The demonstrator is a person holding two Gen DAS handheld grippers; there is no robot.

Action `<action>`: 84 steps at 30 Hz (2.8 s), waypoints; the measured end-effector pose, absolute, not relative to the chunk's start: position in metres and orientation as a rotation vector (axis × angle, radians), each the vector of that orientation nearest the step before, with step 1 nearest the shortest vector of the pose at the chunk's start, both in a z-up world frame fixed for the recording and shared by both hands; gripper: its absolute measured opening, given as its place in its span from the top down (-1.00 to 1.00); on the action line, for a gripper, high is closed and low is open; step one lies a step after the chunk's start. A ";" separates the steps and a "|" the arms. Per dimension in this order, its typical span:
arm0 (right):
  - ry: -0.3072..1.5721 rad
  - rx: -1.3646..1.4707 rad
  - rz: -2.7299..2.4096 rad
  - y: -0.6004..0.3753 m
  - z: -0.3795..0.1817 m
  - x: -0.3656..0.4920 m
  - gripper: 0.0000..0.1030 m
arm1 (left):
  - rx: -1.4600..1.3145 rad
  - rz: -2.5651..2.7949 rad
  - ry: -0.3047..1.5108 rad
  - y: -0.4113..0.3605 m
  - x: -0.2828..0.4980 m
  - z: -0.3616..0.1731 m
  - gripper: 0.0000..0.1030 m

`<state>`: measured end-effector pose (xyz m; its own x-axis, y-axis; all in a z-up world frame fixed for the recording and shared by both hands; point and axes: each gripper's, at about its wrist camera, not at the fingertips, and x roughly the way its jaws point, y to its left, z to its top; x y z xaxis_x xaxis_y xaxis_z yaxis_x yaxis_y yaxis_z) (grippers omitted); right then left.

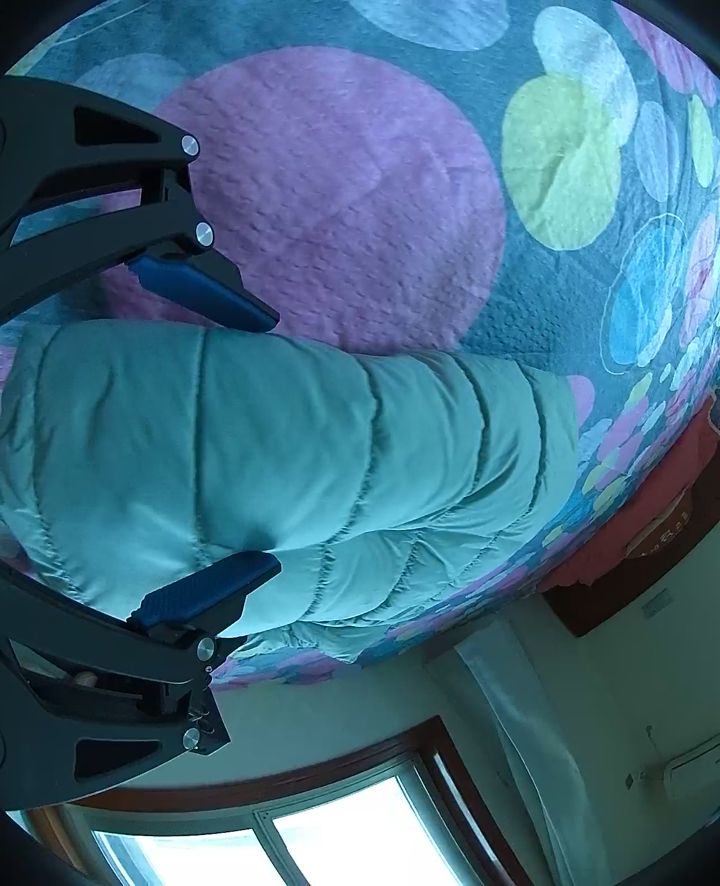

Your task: Fold large clothes

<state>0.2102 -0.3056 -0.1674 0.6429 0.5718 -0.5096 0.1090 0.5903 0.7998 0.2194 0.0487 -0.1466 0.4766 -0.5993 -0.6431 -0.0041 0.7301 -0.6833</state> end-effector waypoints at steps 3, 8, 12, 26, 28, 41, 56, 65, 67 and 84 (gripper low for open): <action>0.849 0.947 0.313 -0.307 -0.167 0.193 -0.42 | -0.718 -0.423 1.036 0.050 0.208 -0.154 -0.59; 0.844 1.000 0.338 -0.300 -0.172 0.175 -0.43 | -0.760 -0.435 1.051 0.047 0.204 -0.161 -0.57; 0.848 0.983 0.328 -0.294 -0.172 0.176 -0.05 | -0.754 -0.404 1.041 0.043 0.201 -0.156 -0.27; 0.857 1.039 0.351 -0.299 -0.180 0.178 0.39 | -0.670 -0.385 1.038 0.038 0.190 -0.155 -0.06; 0.858 1.054 0.355 -0.301 -0.181 0.180 0.31 | -0.671 -0.382 1.044 0.039 0.190 -0.155 -0.17; 0.840 1.085 0.271 -0.316 -0.182 0.152 -0.08 | -0.583 -0.290 1.011 0.047 0.170 -0.138 -0.41; 0.849 1.023 0.184 -0.310 -0.168 0.111 -0.08 | -0.531 -0.242 1.008 0.049 0.137 -0.127 -0.42; 0.928 0.811 0.087 -0.284 -0.150 0.091 -0.09 | -0.344 -0.177 0.986 0.039 0.108 -0.116 -0.42; 0.937 0.728 0.056 -0.275 -0.143 0.087 -0.10 | -0.296 -0.160 0.972 0.037 0.100 -0.112 -0.42; 0.799 0.285 -0.082 -0.202 -0.047 0.051 -0.44 | -0.077 -0.072 0.734 0.019 0.037 -0.024 -0.83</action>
